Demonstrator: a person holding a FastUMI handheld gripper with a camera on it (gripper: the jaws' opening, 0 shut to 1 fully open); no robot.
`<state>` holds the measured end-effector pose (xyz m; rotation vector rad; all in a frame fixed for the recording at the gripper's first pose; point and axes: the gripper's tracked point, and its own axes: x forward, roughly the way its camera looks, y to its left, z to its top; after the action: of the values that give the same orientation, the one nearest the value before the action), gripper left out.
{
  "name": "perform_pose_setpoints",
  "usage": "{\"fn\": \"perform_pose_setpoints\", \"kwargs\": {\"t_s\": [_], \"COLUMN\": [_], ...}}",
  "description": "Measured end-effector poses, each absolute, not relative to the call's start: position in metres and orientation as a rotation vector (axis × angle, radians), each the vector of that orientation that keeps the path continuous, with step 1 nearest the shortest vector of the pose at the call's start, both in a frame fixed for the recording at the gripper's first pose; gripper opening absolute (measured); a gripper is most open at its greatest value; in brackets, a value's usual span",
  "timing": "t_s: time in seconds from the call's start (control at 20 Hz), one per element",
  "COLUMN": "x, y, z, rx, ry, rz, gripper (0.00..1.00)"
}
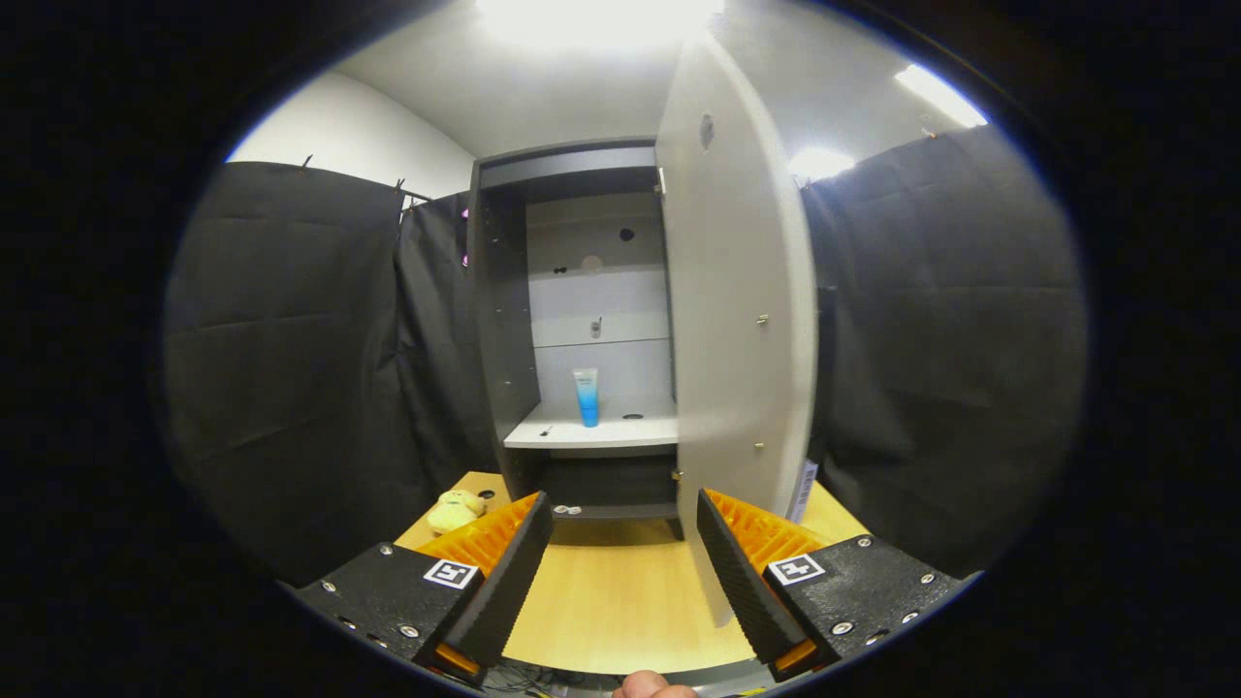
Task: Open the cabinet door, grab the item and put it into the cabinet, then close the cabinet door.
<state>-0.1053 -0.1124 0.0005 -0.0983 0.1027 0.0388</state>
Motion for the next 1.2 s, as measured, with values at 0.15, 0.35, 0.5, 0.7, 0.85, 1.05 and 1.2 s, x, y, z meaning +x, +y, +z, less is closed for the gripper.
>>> {"fn": "perform_pose_setpoints", "kwargs": {"t_s": [0.15,0.35,0.5,0.7,0.85,1.05,1.2], "x": [-0.133,-0.129,-0.104,-0.053,-0.033,-0.024,-0.027], "y": [-0.176,-0.256,-0.291,-0.309,-0.306,-0.287,-0.286], "z": [0.009,0.019,0.032,0.041,0.04,0.038,0.035], "rx": [-0.116,-0.101,-0.082,-0.081,-0.088,-0.1,-0.066], "ry": [0.099,0.098,0.084,0.081,0.098,0.09,0.1], "rz": [-0.021,-0.088,-0.081,-0.018,0.046,0.131,0.101], "gripper": [0.93,0.93,0.93,0.93,0.93,0.92,0.92]}}
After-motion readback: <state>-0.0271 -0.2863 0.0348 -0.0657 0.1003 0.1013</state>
